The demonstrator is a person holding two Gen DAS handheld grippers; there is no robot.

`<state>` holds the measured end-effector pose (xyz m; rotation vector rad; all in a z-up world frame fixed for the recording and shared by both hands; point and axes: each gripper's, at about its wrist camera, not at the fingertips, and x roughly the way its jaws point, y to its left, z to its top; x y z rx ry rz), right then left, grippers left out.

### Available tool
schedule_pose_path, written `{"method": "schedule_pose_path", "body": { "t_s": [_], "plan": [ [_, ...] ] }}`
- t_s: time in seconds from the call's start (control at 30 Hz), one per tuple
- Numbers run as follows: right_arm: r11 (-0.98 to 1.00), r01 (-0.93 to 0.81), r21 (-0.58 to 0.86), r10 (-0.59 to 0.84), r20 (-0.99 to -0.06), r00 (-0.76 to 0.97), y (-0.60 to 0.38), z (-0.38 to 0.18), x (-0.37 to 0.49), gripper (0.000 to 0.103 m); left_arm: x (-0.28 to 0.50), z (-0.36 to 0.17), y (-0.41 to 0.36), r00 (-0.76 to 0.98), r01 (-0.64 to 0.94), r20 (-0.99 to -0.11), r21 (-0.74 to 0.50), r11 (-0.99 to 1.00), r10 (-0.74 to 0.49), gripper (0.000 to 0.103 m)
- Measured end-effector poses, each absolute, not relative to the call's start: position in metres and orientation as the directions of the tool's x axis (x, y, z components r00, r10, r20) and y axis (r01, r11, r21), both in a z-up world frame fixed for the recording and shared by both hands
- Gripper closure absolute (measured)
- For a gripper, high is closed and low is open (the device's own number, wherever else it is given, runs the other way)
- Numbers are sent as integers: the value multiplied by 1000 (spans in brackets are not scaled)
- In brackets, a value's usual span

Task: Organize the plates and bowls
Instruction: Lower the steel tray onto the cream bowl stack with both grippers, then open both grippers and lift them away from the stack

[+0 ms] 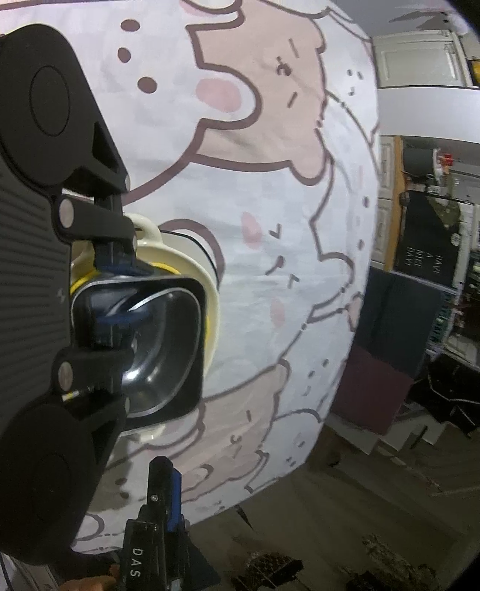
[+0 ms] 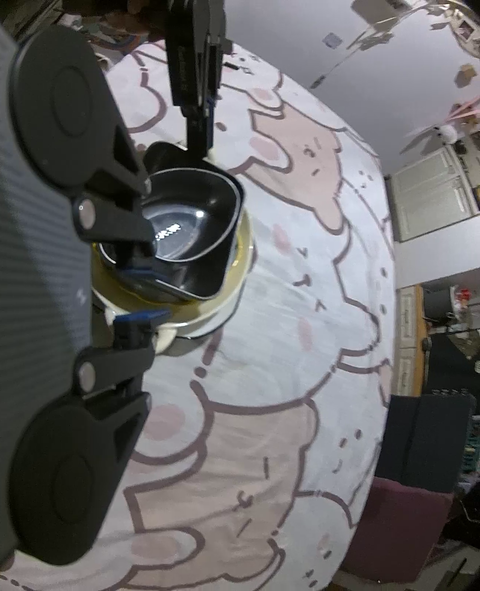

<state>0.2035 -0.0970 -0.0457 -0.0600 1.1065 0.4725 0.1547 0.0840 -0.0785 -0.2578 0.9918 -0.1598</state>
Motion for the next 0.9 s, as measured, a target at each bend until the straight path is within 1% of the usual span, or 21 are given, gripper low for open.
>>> {"method": "schedule_pose_path", "body": {
  "t_s": [0.03, 0.07, 0.13, 0.17, 0.2, 0.23, 0.27, 0.3, 0.33, 0.47, 0.53, 0.67, 0.8, 0.87, 0.9],
  "plan": [
    [902, -392, 181, 336, -865, 374, -100, -41, 201, 69, 151, -73, 83, 549, 16, -799, -283, 959, -245, 71],
    [904, -391, 174, 334, -857, 392, -103, -36, 198, 61, 149, -69, 81, 558, 18, -794, -279, 960, -241, 68],
    [906, -392, 158, 331, -842, 426, -108, -25, 191, 55, 140, -57, 78, 583, 20, -779, -268, 963, -230, 58],
    [907, -393, 153, 332, -833, 442, -110, -21, 187, 52, 136, -51, 77, 594, 21, -772, -264, 964, -225, 56],
    [907, -393, 150, 334, -824, 458, -112, -16, 182, 50, 131, -44, 75, 610, 23, -762, -257, 966, -217, 51],
    [908, -393, 149, 339, -812, 475, -115, -10, 177, 46, 127, -38, 74, 624, 24, -753, -250, 968, -210, 45],
    [907, -393, 148, 343, -801, 490, -118, -5, 172, 41, 122, -30, 71, 642, 25, -741, -239, 971, -199, 41],
    [909, -392, 144, 344, -790, 508, -121, 0, 166, 38, 117, -23, 70, 657, 26, -729, -231, 973, -191, 32],
    [910, -391, 137, 343, -778, 526, -124, 5, 159, 34, 112, -16, 68, 676, 26, -714, -224, 974, -182, 26],
    [911, -393, 123, 351, -731, 585, -133, 23, 135, 26, 92, 7, 63, 732, 15, -663, -215, 976, -158, 15],
    [914, -387, 118, 352, -704, 617, -138, 32, 121, 22, 80, 17, 58, 756, 7, -640, -202, 979, -137, 6],
    [919, -376, 119, 358, -650, 670, -151, 44, 93, 12, 51, 28, 49, 784, 4, -609, -187, 982, -119, 0],
    [923, -358, 139, 365, -608, 705, -161, 46, 72, 7, 21, 33, 41, 802, 4, -588, -167, 986, -102, 0],
    [923, -357, 142, 369, -585, 722, -166, 48, 58, 2, 8, 34, 38, 808, 2, -581, -161, 987, -96, 0],
    [923, -359, 141, 371, -577, 728, -167, 48, 52, 1, 2, 34, 36, 811, -1, -577, -158, 987, -91, 0]
  ]
}}
